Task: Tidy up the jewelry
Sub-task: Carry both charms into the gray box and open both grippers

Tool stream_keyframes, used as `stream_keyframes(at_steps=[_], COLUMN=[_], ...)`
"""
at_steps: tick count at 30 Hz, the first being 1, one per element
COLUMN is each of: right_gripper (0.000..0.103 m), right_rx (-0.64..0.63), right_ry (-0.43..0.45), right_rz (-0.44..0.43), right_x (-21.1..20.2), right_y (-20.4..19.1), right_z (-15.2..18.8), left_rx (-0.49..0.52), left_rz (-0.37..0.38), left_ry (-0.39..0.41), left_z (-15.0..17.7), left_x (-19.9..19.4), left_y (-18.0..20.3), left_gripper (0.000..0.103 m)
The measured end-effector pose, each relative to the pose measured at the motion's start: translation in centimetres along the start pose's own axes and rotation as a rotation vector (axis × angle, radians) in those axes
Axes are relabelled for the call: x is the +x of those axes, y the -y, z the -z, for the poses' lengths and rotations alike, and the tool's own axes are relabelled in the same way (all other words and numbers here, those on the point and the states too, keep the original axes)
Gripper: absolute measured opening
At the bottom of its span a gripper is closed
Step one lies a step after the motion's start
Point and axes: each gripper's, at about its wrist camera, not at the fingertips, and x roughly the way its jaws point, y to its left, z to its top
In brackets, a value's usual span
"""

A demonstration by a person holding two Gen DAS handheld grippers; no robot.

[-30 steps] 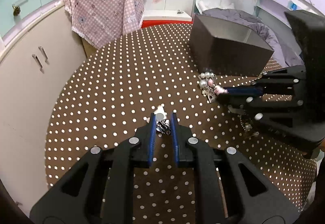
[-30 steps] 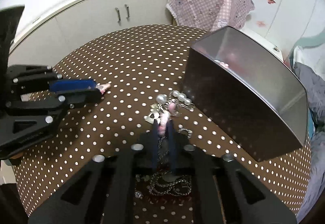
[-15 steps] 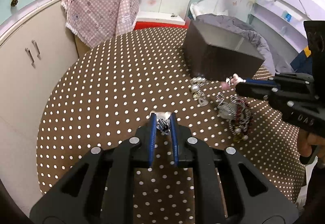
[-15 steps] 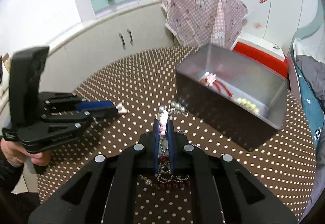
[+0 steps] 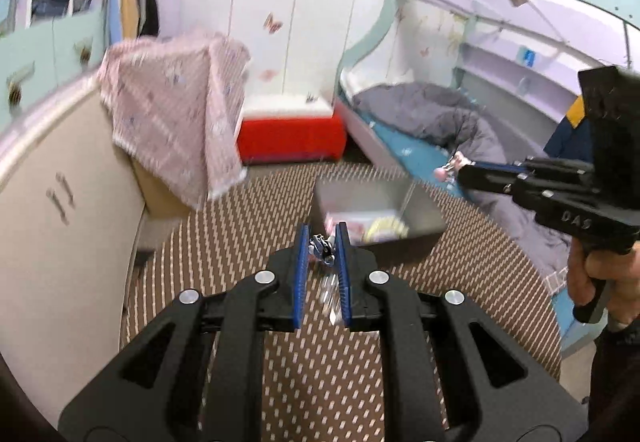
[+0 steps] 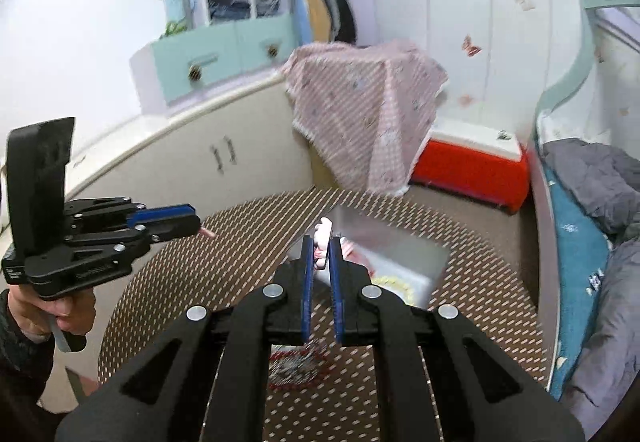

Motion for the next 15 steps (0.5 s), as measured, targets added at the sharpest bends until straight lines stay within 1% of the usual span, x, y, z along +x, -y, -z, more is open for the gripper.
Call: stream_keyframes(at_steps=[3,7,9,14,15], right_gripper=[0.006,0.006,0.006,0.008,0.010], right_rx=[0.024,0.058,0.075,0.120,0.137], right_ry=[0.030,0.026,0.014,-0.042,-0.050], right_rz=[0.024,0.043,0.046,0.056,0.054], right_x=[-0.7,-0.1,0.6,3.4,3.9], right_y=[1.4,3.0,3.9,5.5,5.9], right_z=[-1.4,-2.5,-2.8,-2.8,-2.7], left_rx=[0.030,0.034,0.040,0.023,0.020], left_rz=[0.011,0.055,0.064,0.091,0.090], left_ry=[0.031,0.033,0.022,-0.040,-0.050], left_z=[-2.5,-5.2,-6.0,-7.2,-7.4], left_x=[0.4,1.8,2.8,6.4,7.0], left_y=[1.0,1.9,2.2,2.6,2.6], left_gripper=[0.014,0.014,0.014,0.015,0.018])
